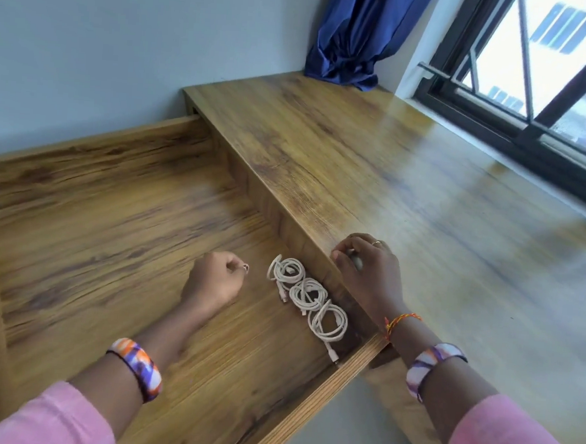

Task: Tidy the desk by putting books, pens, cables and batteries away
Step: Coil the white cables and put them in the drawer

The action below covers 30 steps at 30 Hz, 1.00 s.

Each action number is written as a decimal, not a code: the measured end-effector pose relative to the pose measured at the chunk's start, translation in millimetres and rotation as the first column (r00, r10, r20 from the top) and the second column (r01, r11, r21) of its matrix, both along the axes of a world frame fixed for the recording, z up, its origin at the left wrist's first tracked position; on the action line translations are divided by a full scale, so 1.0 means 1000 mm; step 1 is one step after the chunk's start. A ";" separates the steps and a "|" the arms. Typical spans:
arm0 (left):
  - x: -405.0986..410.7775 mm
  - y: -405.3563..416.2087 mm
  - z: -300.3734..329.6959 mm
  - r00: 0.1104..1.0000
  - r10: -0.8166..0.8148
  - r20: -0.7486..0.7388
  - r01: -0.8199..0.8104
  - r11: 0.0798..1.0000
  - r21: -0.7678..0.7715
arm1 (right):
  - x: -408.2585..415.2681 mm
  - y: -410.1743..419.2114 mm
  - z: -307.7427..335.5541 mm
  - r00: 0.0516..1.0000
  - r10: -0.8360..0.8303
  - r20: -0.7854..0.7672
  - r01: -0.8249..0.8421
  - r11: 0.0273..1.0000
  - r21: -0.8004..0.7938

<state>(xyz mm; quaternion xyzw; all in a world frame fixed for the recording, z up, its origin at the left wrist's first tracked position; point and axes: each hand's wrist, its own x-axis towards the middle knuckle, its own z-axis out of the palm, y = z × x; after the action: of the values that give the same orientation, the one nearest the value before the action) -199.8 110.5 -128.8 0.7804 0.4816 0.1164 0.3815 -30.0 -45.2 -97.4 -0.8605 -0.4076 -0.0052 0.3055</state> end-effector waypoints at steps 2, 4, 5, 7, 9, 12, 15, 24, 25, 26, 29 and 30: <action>-0.022 0.006 0.013 1.000 -0.010 0.010 0.010 0.999 0.043 | -0.012 -0.001 0.002 0.999 -0.030 -0.015 0.028 0.997 -0.075; -0.048 0.011 0.024 1.000 -0.009 0.021 0.008 0.997 0.080 | -0.029 -0.003 0.005 1.000 -0.027 -0.003 0.026 0.982 -0.186; -0.061 0.013 0.030 1.000 -0.010 0.024 0.008 0.995 0.104 | -0.040 -0.003 0.007 1.000 -0.014 -0.001 0.014 0.980 -0.197; -0.088 0.016 0.041 1.000 -0.008 0.022 0.004 0.986 0.164 | -0.066 -0.002 0.012 0.999 0.021 -0.037 -0.026 0.989 -0.145; -0.118 0.018 0.049 1.000 0.012 0.003 -0.012 0.973 0.229 | -0.099 0.004 0.016 0.993 0.069 -0.097 -0.082 0.987 -0.137; -0.172 0.024 0.052 0.995 0.092 -0.035 -0.074 0.933 0.353 | -0.163 0.013 0.021 0.967 0.207 -0.146 -0.228 0.963 -0.143; -0.224 0.034 0.045 0.963 0.244 -0.119 -0.172 0.887 0.429 | -0.229 0.019 0.024 0.904 0.375 -0.204 -0.408 0.900 -0.156; -0.279 0.036 0.024 0.926 0.372 -0.068 -0.371 0.928 0.021 | -0.362 0.036 0.020 0.702 0.680 -0.213 -0.712 0.662 -0.233; -0.278 0.033 0.021 0.936 0.344 -0.069 -0.344 0.939 0.010 | -0.369 0.038 0.018 0.696 0.689 -0.200 -0.717 0.651 -0.250; -0.278 0.030 0.019 0.944 0.317 -0.095 -0.316 0.948 0.030 | -0.374 0.040 0.016 0.695 0.693 -0.191 -0.717 0.646 -0.261; -0.281 0.027 0.019 0.947 0.277 -0.165 -0.255 0.957 0.141 | -0.382 0.042 0.012 0.711 0.685 -0.159 -0.698 0.658 -0.283; -0.281 0.028 0.020 0.948 0.262 -0.182 -0.234 0.959 0.161 | -0.383 0.043 0.011 0.711 0.688 -0.147 -0.696 0.658 -0.286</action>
<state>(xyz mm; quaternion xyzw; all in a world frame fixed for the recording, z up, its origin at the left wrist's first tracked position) -480.6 138.7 -108.8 0.7455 0.6032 0.1168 0.2582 -413.0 -2.3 -86.8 -0.6784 -0.6950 0.1887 0.1454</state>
